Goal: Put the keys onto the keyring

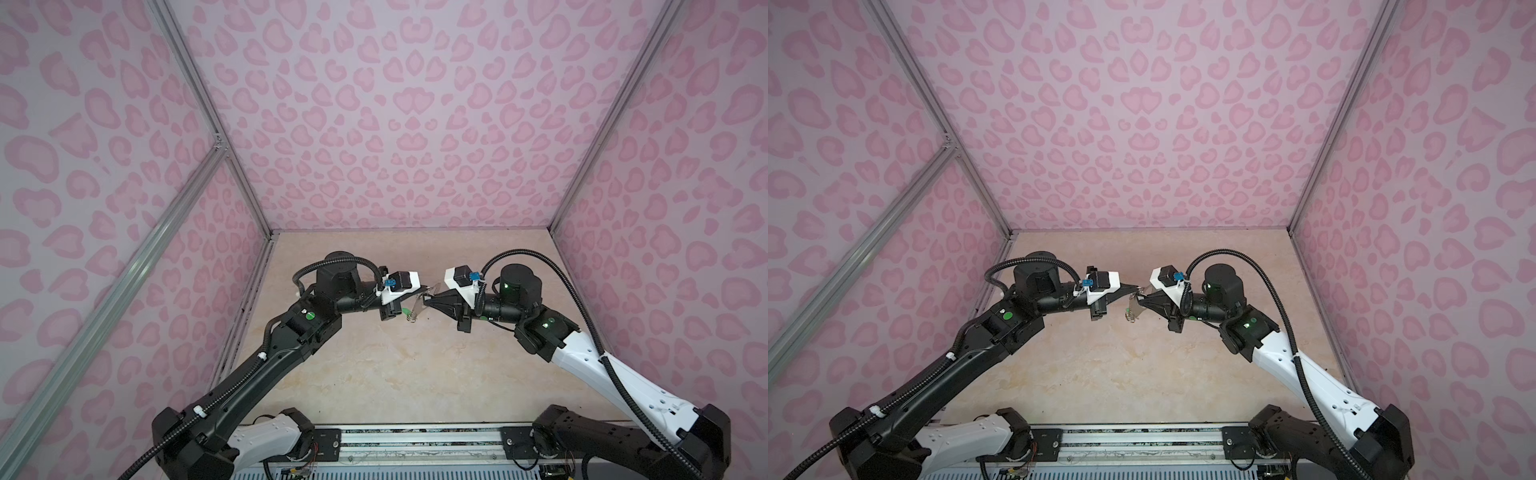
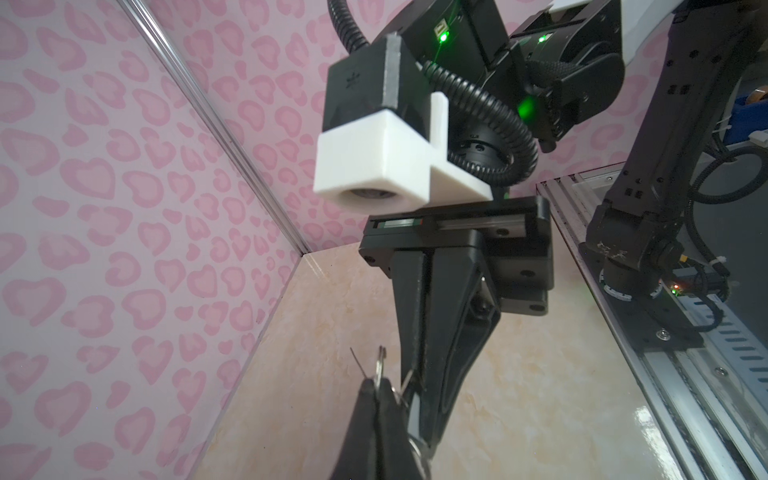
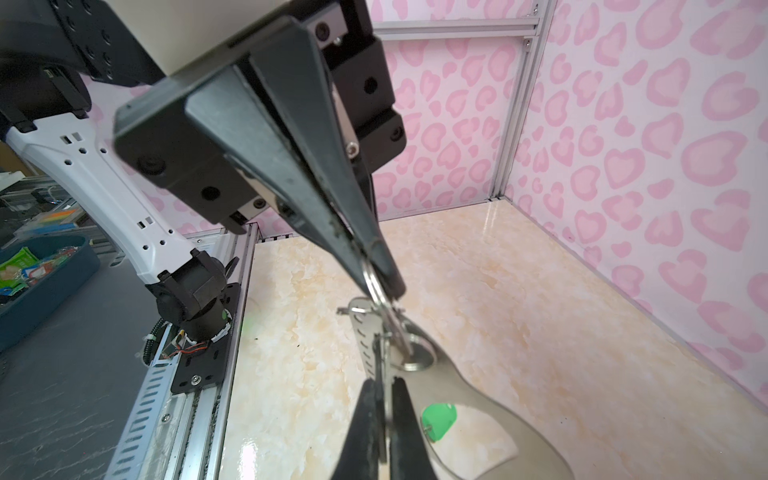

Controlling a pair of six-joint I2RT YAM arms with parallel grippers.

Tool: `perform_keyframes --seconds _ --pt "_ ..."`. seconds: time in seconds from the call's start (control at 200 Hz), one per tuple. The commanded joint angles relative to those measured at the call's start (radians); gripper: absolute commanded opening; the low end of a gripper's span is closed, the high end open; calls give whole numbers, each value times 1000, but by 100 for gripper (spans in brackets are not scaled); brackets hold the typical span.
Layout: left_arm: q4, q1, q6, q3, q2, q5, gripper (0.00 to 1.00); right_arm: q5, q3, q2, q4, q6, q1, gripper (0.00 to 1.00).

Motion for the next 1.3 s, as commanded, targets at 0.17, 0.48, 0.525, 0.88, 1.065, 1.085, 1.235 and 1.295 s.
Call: perform_keyframes --seconds 0.17,0.48,0.525,0.88,1.065,1.085,1.235,1.295 --pt "29 0 16 -17 -22 -34 3 35 51 -15 -139 -101 -17 0" --pt "24 1 18 -31 -31 -36 3 50 103 -4 -223 -151 -20 0" --pt "25 0 18 -32 -31 -36 3 52 109 -2 -229 -156 -19 0" --pt "23 0 18 -38 -29 -33 3 49 166 18 -300 -206 -18 0" --pt "16 0 21 -39 -27 -25 3 60 175 15 -306 -222 -18 0" --pt "15 1 21 -38 -26 -25 3 64 177 15 -306 -224 -18 0" --pt "5 0 24 -41 -26 -24 3 102 191 12 -322 -259 -16 0" --pt "-1 0 27 -40 -25 -24 3 104 200 12 -326 -269 -17 0"
